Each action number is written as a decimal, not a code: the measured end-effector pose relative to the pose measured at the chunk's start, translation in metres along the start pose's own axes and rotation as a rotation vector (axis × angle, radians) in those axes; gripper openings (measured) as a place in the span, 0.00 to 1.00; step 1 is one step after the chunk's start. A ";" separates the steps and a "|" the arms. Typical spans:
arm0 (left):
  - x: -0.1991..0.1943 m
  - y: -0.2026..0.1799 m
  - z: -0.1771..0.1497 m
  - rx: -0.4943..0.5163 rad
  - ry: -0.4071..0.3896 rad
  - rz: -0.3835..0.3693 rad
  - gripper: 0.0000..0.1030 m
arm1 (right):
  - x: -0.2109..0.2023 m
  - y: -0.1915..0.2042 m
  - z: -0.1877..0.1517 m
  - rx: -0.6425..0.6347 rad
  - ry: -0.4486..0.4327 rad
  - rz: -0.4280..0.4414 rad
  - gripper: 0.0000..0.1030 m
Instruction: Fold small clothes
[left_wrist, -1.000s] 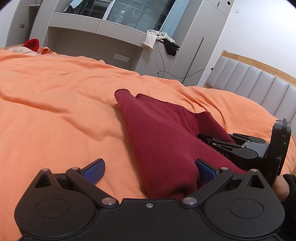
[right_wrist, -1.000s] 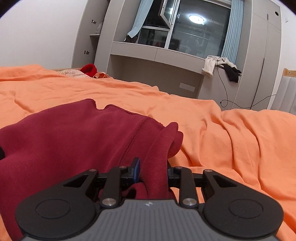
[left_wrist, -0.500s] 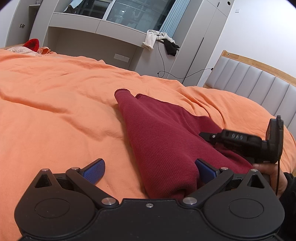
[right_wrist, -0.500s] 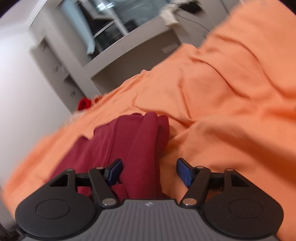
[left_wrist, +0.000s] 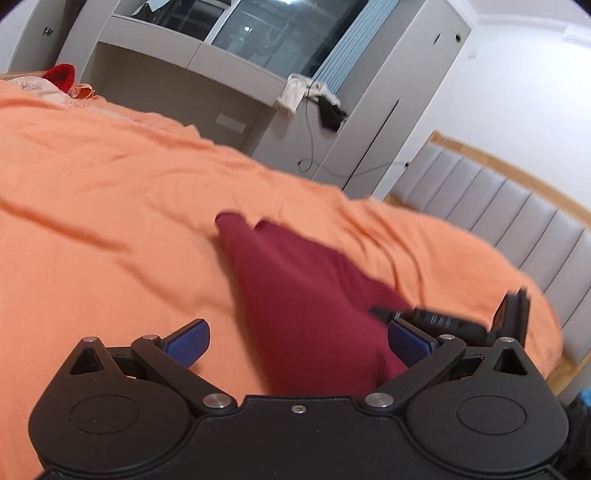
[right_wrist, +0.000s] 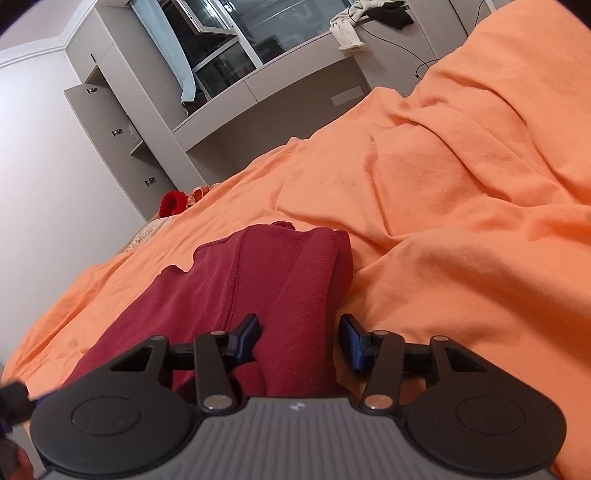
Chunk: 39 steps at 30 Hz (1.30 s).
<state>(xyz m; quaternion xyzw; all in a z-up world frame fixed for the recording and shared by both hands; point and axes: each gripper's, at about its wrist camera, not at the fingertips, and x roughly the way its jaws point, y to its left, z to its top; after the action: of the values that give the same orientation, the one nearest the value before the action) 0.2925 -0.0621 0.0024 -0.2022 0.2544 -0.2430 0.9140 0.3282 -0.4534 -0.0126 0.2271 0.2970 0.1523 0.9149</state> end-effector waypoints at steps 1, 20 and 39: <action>0.003 0.002 0.008 -0.006 0.010 -0.018 0.99 | 0.000 0.000 0.000 0.003 0.001 0.001 0.53; 0.070 0.015 0.005 0.070 0.190 -0.043 1.00 | 0.004 -0.005 -0.001 0.030 0.003 0.024 0.65; 0.066 0.015 0.002 0.074 0.176 -0.043 1.00 | 0.004 -0.003 -0.002 0.018 0.002 0.025 0.71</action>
<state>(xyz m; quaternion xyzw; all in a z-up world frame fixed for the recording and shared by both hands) 0.3480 -0.0861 -0.0277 -0.1513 0.3202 -0.2887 0.8895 0.3306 -0.4536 -0.0174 0.2392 0.2963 0.1614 0.9105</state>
